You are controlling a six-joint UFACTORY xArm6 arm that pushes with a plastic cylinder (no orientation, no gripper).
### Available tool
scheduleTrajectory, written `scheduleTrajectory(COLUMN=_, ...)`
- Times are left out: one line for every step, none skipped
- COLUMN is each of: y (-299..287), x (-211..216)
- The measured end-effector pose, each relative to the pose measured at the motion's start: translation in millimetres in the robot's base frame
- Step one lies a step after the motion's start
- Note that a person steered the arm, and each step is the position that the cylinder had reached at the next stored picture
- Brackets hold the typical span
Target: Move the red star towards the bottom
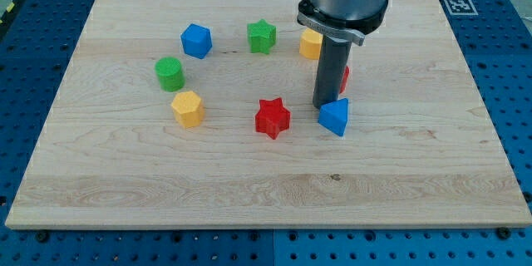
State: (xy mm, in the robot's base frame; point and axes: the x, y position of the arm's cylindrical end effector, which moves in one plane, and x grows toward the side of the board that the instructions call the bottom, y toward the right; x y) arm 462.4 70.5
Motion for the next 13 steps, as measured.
scheduleTrajectory(y=-32, x=0)
scheduleTrajectory(y=-50, x=0)
scheduleTrajectory(y=-50, x=0)
scheduleTrajectory(y=-50, x=-12)
scheduleTrajectory(y=-50, x=-37)
scheduleTrajectory(y=-63, x=-47)
scheduleTrajectory(y=-64, x=-47)
scheduleTrajectory(y=-64, x=-47)
scheduleTrajectory(y=-58, x=-45)
scheduleTrajectory(y=-46, x=-24)
scheduleTrajectory(y=-52, x=-14)
scheduleTrajectory(y=-67, x=-14)
scheduleTrajectory(y=-77, x=-13)
